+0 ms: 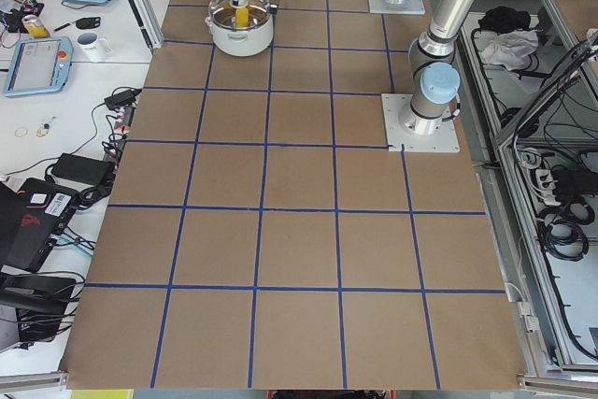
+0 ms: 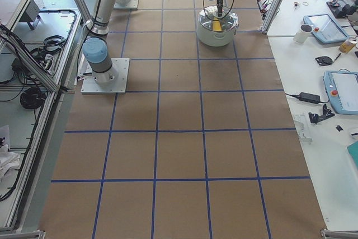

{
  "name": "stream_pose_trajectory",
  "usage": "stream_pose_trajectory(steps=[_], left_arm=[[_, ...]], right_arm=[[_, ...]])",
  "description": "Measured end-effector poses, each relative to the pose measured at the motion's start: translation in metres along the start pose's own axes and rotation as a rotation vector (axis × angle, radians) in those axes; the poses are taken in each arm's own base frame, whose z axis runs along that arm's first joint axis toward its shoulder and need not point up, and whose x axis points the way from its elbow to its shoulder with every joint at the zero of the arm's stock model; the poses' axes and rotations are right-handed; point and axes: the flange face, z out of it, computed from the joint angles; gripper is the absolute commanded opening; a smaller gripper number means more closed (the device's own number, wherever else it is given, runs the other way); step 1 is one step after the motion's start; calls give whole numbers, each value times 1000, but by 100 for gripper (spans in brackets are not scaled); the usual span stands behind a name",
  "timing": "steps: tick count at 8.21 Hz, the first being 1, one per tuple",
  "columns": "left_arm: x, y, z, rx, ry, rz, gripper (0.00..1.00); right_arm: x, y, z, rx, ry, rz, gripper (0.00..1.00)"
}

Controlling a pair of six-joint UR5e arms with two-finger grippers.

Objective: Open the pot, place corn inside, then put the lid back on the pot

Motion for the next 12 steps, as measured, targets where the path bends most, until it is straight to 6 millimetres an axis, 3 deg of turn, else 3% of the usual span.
stream_pose_trajectory(steps=[6,11,12], left_arm=[[0,1,5,-21,1,33,100],[1,5,9,-68,10,24,100],[1,6,11,-85,12,19,100]], right_arm=[[0,0,3,0,-2,-10,12],[-1,-2,6,9,-7,-10,13],[-2,-2,7,9,-6,-10,18]])
